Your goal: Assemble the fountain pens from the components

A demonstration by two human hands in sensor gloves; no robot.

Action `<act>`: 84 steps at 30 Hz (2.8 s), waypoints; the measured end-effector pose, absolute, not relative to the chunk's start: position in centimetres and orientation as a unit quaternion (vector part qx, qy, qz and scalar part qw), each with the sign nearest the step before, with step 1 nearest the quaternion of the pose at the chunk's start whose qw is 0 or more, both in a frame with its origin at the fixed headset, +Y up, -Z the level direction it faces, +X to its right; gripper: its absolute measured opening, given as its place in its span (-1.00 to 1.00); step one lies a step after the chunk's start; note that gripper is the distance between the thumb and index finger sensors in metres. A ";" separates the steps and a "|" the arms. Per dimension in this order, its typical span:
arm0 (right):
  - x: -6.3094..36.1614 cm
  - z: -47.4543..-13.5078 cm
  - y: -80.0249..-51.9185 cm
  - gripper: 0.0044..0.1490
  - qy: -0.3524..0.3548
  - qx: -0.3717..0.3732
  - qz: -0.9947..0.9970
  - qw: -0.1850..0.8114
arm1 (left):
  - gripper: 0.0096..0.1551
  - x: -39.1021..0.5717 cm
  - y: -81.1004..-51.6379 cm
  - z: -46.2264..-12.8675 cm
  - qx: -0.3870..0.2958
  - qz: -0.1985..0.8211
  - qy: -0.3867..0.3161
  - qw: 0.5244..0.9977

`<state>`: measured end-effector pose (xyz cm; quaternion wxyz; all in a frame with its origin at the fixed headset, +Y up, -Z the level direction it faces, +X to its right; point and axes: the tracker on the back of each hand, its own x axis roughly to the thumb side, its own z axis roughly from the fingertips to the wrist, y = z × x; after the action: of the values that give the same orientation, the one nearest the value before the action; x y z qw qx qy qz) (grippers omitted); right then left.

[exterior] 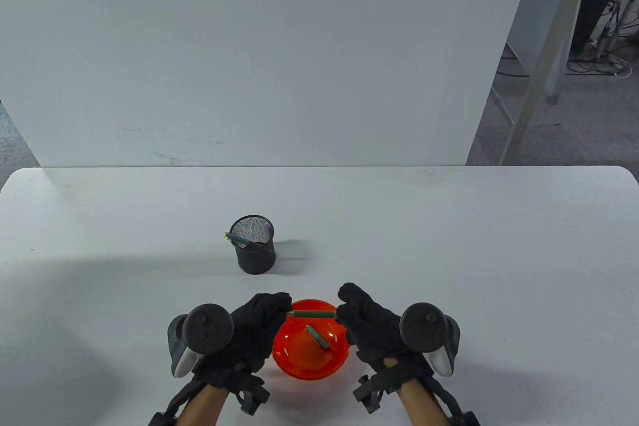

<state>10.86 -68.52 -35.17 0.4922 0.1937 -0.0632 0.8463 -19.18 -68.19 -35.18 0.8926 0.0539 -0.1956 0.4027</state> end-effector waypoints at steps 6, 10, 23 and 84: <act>10.5 -34.9 -68.0 -0.39 -0.089 0.209 0.856 0.464 | -0.49 -19.1 -67.9 -35.1 0.057 0.400 -0.200 0.893; 10.5 -34.8 -68.0 -0.45 -0.089 0.203 0.862 0.457 | -0.49 -18.9 -67.8 -34.9 0.062 0.393 -0.204 0.894; 11.0 -35.3 -68.7 -0.36 -0.076 0.157 0.867 0.467 | -0.49 -18.3 -67.5 -34.5 0.071 0.380 -0.221 0.895; 10.3 -35.1 -68.7 -0.34 -0.004 0.198 0.824 0.530 | -0.49 -17.4 -67.5 -33.9 0.075 0.372 -0.231 0.896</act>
<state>10.33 -68.70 -35.11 0.5304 0.1983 -0.0041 0.8242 -17.38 -67.47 -33.94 0.8959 0.0752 -0.2312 0.3718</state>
